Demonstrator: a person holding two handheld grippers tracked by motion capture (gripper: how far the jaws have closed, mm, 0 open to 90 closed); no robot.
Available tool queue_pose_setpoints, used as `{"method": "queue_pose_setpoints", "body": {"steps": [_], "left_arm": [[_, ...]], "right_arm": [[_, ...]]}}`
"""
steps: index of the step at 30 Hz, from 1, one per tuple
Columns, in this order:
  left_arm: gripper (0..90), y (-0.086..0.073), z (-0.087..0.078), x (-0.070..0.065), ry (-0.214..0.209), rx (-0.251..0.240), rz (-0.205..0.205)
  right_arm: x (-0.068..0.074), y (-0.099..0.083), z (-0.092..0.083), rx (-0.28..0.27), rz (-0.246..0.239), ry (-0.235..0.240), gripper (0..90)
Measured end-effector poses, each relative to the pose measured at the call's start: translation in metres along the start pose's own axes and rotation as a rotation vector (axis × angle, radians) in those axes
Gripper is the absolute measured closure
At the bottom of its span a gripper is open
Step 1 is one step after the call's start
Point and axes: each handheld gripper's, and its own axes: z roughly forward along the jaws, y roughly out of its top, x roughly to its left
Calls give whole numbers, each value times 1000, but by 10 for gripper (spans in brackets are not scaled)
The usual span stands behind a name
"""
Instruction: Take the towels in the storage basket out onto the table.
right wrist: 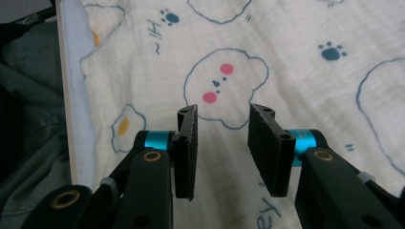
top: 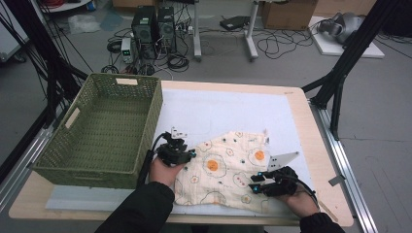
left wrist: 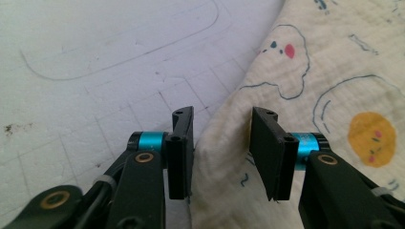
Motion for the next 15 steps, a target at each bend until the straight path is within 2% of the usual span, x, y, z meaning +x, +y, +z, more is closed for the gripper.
{"method": "queue_pose_setpoints", "body": {"steps": [3, 6, 7, 8, 9, 10, 13, 15], "left_arm": [[569, 1, 3, 2, -6, -8, -27], [693, 1, 6, 4, -30, 1, -30], [766, 1, 5, 5, -47, -1, -48], [824, 1, 5, 5, -47, -11, -64], [839, 1, 5, 5, -47, -14, -62], [845, 2, 4, 4, -47, -13, -54], [850, 4, -2, 1, -51, -52, -62], [850, 6, -8, -4, -70, -73, -58]], "right_arm": [[-9, 9, -3, -52, 20, -35, 622], [-25, 16, -1, -87, 45, -68, 620], [-30, 17, 1, -97, 56, -76, 620], [-35, 18, 3, -96, 66, -82, 620], [-39, 19, 5, -93, 71, -91, 620], [-42, 18, 6, -88, 72, -98, 620], [-49, 16, 9, -68, 91, -114, 620], [-50, 14, 9, -60, 97, -116, 620]]}}
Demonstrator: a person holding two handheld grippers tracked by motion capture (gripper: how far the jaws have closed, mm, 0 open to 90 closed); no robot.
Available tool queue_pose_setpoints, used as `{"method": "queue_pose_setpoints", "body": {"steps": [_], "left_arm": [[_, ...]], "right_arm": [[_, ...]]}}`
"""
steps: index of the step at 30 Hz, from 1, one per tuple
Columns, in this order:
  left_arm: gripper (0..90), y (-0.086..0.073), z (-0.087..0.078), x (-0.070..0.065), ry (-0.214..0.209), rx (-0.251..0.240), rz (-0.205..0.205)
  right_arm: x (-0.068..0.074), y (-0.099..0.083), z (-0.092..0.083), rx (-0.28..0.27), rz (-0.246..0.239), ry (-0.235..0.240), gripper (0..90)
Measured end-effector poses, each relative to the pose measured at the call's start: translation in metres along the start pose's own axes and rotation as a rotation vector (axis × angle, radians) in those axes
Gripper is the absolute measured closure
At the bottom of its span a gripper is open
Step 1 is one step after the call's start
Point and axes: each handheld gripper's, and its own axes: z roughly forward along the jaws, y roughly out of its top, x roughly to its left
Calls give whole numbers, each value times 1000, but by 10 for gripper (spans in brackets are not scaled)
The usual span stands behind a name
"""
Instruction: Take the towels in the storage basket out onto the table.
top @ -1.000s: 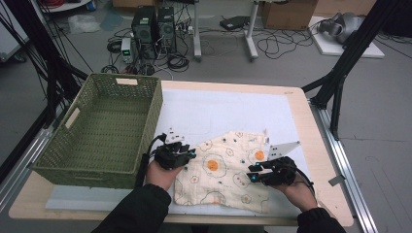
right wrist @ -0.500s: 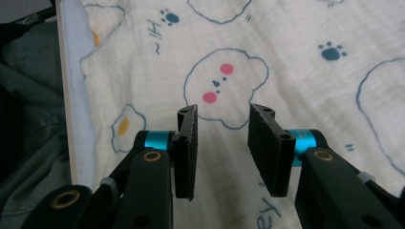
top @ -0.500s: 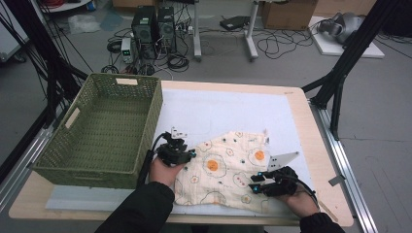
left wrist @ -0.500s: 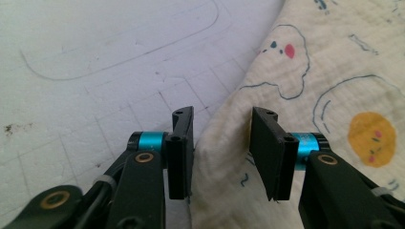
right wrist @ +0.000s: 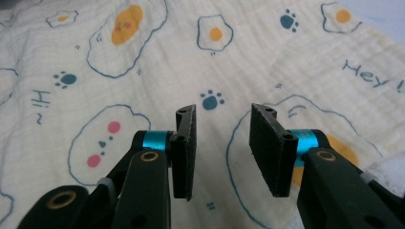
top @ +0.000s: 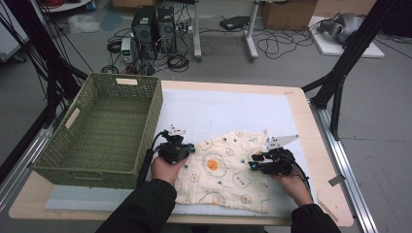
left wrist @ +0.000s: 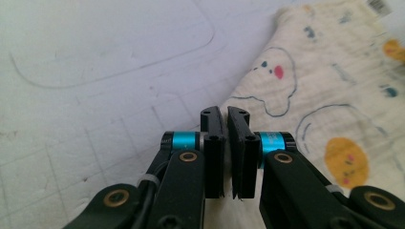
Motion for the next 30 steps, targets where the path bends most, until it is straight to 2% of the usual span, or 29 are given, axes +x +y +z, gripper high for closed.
{"method": "queue_pose_setpoints", "body": {"steps": [1, 4, 9, 13, 15, 17, 18, 20, 22, 24, 28, 30], "left_arm": [[850, 0, -2, -4, -15, -5, 8], [849, -1, -9, -20, -50, -3, 72], [849, -6, -11, -55, -170, 18, 137], [849, -15, -3, -79, -234, 89, 208], [849, -20, 4, -86, -257, 158, 249], [845, -25, 10, -89, -296, 224, 267], [840, -26, 10, -89, -296, 226, 280], [818, -24, 8, -85, -312, 212, 253], [777, -21, 4, -81, -309, 194, 241], [744, -18, -1, -77, -319, 182, 222], [686, -6, -14, -68, -303, 139, 213], [684, 1, -20, -64, -295, 117, 206]], "right_arm": [[0, -1, -1, -3, 4, -1, 620], [0, -3, -2, 5, 5, -5, 621], [3, -7, -2, 30, 4, -22, 622], [4, -9, -4, 33, 5, -31, 621], [6, -8, -6, 25, 8, -30, 621], [9, -6, -7, 4, -5, -27, 622], [10, -5, -7, 5, -14, -31, 622], [10, -5, -4, 26, -21, -31, 621], [9, -7, -3, 49, -20, -35, 621], [7, -8, -4, 43, -4, -32, 622], [5, -9, -4, 40, 9, -27, 624], [6, -9, -3, 39, 6, -34, 624]]}}
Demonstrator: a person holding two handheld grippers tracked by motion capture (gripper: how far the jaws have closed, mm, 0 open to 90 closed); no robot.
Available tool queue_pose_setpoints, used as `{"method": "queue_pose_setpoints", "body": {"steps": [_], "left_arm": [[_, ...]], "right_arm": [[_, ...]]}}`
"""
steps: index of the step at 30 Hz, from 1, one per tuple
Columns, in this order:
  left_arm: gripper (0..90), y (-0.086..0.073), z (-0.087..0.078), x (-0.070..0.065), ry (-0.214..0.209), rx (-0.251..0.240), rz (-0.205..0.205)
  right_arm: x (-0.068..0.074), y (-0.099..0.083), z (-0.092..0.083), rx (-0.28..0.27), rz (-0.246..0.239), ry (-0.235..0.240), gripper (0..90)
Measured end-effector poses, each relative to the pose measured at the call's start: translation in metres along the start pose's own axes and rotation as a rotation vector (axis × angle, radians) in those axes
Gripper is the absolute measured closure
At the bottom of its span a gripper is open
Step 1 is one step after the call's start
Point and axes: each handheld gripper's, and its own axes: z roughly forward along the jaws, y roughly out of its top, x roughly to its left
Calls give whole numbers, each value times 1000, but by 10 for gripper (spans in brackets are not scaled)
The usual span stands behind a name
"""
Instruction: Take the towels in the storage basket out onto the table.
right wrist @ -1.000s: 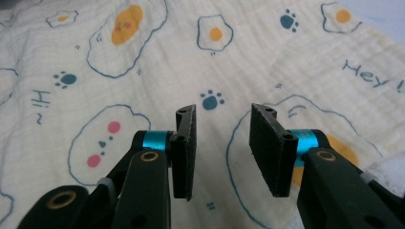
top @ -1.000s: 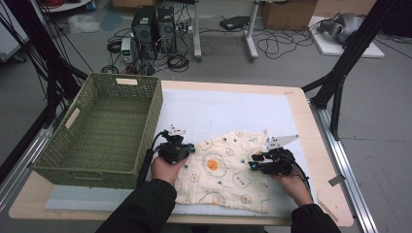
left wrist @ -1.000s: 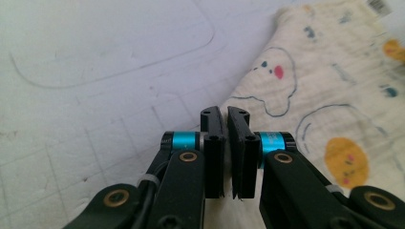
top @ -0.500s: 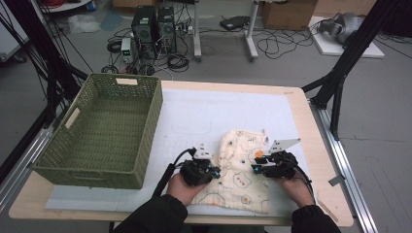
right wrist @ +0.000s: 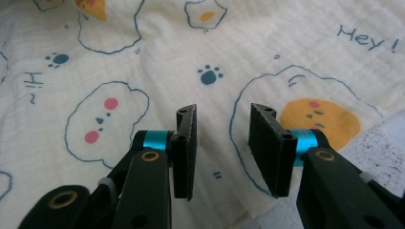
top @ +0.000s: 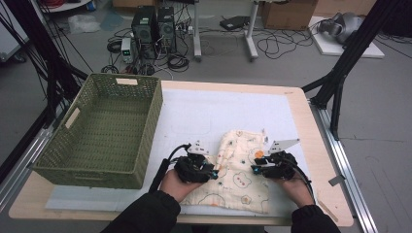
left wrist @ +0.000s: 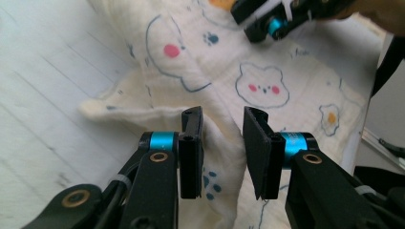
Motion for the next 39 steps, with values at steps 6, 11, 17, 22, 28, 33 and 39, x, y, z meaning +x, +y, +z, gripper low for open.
{"method": "queue_pose_setpoints", "body": {"steps": [6, 11, 17, 22, 28, 33, 39], "left_arm": [[722, 13, -10, 15, 84, -48, 1], [808, 14, -1, 36, 188, -67, -62], [718, 13, 12, 52, 218, -67, -133], [860, 11, 20, 49, 159, 16, -117], [872, 9, 21, 21, 56, 29, -48], [871, 2, 36, 2, 14, 83, -6], [869, -3, 46, -8, 18, 120, 34]], "right_arm": [[0, -1, 0, -1, 6, 1, 624], [0, -1, 0, 0, 2, 0, 624], [-1, -1, 1, -4, 6, 6, 625], [-1, -1, 0, -4, 2, 3, 622], [10, 11, -2, -42, -26, 16, 614], [25, 25, 4, -95, -66, 50, 617], [38, 40, 16, -118, -83, 70, 610]]}}
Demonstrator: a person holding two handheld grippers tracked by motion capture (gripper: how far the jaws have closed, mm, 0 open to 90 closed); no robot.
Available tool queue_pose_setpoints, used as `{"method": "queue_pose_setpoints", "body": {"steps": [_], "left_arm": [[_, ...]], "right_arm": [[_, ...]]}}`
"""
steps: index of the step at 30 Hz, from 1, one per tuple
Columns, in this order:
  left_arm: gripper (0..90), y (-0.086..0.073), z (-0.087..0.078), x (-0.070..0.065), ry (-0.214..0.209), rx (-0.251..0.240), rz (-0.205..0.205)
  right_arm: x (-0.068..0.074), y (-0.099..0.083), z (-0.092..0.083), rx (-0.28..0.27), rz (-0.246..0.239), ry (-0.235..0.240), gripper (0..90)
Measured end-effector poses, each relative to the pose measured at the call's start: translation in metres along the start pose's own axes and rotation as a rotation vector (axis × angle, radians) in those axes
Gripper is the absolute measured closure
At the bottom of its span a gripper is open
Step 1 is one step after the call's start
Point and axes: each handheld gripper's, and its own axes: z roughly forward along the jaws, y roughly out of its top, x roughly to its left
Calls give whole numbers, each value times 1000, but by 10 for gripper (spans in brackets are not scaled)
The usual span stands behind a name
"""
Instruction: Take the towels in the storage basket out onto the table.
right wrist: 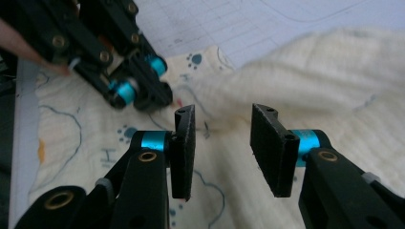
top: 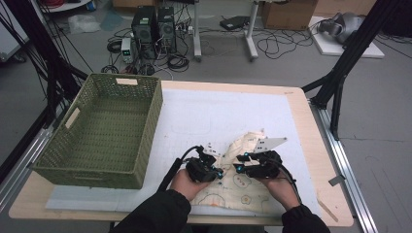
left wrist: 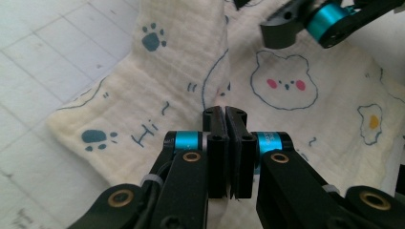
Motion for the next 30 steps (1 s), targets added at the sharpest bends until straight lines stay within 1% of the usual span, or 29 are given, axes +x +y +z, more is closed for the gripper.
{"method": "queue_pose_setpoints", "body": {"steps": [2, 4, 5, 6, 7, 8, 9, 10, 11, 13, 15, 17, 19, 20, 22, 24, 25, 27, 28, 29, 30], "left_arm": [[869, -1, 3, -2, -1, 10, 5], [868, -2, 4, -3, 2, 10, 14], [867, -2, 4, -2, -1, 9, 13], [864, -2, 4, -2, -4, 12, 13], [860, -2, 3, -1, -6, 10, 15], [849, -2, 1, -1, -12, 7, 18], [827, -1, -2, 0, -21, 0, 15], [802, -1, -5, 2, -27, -11, 10], [782, 1, -9, 3, -33, -30, 2], [758, 5, -19, 8, -29, -58, -15], [737, 9, -27, 15, 2, -82, -29], [731, 12, -33, 21, 22, -110, -52], [724, 13, -33, 27, 65, -123, -65], [723, 13, -30, 30, 84, -115, -69], [713, 12, -23, 34, 141, -79, -62], [709, 11, -15, 37, 165, -49, -58], [709, 11, -12, 38, 186, -39, -57], [711, 10, -5, 40, 223, -5, -51], [720, 9, -3, 41, 249, 18, -38], [739, 8, -2, 41, 256, 6, -29], [756, 8, -2, 40, 265, 7, -19]], "right_arm": [[1, 2, 6, 8, 10, -4, 616], [2, 4, 14, 34, 14, -17, 657], [1, 4, 18, 51, 16, -25, 685], [1, 3, 22, 67, 20, -32, 729], [1, 3, 26, 84, 17, -33, 794], [2, 2, 30, 101, 8, -40, 834], [3, 2, 32, 117, 5, -48, 880], [3, 1, 34, 128, 2, -47, 889], [3, 1, 35, 126, 6, -49, 890], [2, 0, 34, 125, 11, -45, 891], [2, 0, 34, 124, 8, -47, 891], [2, -1, 33, 127, 6, -44, 891], [2, -1, 32, 128, 2, -45, 891], [2, -2, 31, 130, 7, -44, 891], [2, -2, 31, 128, 5, -40, 891], [1, -2, 31, 125, 8, -38, 877], [1, -2, 31, 123, 7, -38, 823], [0, -2, 29, 119, 12, -22, 771], [0, -2, 27, 116, 7, -21, 750], [1, -2, 24, 115, 6, -19, 738], [2, -3, 21, 115, -2, -20, 723]]}}
